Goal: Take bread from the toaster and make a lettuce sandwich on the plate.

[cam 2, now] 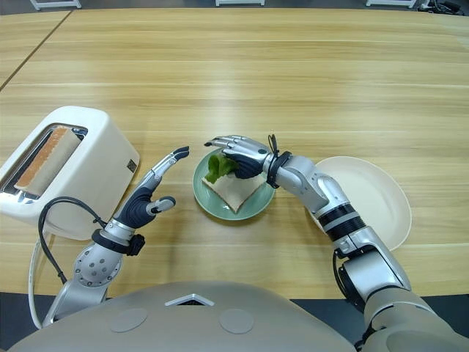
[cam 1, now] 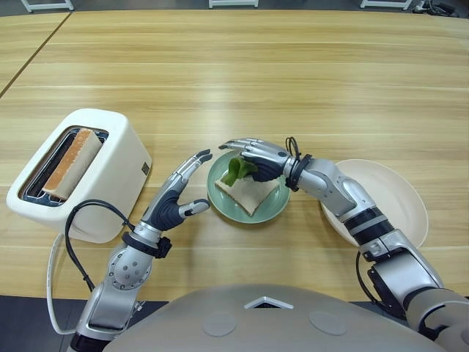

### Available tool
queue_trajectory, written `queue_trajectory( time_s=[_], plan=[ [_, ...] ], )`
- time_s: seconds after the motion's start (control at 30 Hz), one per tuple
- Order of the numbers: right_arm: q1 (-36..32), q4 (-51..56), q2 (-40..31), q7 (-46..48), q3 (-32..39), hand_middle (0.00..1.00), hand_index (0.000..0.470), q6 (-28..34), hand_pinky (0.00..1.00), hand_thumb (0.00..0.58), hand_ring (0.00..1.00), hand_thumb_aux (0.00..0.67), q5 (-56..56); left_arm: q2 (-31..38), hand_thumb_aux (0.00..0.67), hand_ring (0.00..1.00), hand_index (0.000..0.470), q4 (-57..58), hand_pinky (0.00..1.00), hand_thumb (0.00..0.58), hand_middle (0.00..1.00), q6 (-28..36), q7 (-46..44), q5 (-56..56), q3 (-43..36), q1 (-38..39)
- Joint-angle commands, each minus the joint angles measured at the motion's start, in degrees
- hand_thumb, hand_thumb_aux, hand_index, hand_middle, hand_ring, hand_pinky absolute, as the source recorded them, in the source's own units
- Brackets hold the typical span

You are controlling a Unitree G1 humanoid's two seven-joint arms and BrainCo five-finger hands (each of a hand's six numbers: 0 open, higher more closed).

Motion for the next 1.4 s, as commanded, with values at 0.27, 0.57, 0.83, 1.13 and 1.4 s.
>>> queue_trajectory(
  time_s=[0.27,0.57,0.83,1.13,1.4],
  plan=[
    [4.24,-13.91,-10.19,7.4,-2.4,0.0,0.461,-0.51,0.0,0.58,0.0,0.657,-1.89,-0.37,0.0,0.0,0.0,0.29,0.0,0.0,0.0,-0.46,-1.12,-0.46,0.85,0.76],
    [5.8,-11.68,-9.0,6.05,0.12,0.0,0.0,-1.82,0.0,0.0,0.0,0.0,-4.6,-0.23,0.0,0.0,0.0,0.61,0.0,0.0,0.0,-0.64,-1.97,-0.61,1.17,0.82],
    [6.2,-18.67,-13.37,9.07,-7.54,0.0,0.0,-0.42,0.0,0.0,0.0,0.0,3.26,-0.43,0.0,0.0,0.0,0.38,0.0,0.0,0.0,-0.74,-2.47,-0.5,1.12,1.52],
    [4.64,-10.69,-14.49,6.78,-5.14,0.0,0.0,-3.78,0.0,0.0,0.0,0.0,-2.91,-0.65,0.0,0.0,0.0,0.32,0.0,0.0,0.0,-0.83,-3.51,-0.44,0.67,1.43],
    [6.69,-11.67,-14.88,9.17,-3.2,0.0,0.229,-7.83,0.0,0.427,0.0,0.326,-0.79,-0.77,0.0,0.0,0.0,-0.01,0.0,0.0,0.0,-0.74,-4.28,-0.55,0.52,1.87]
  ],
)
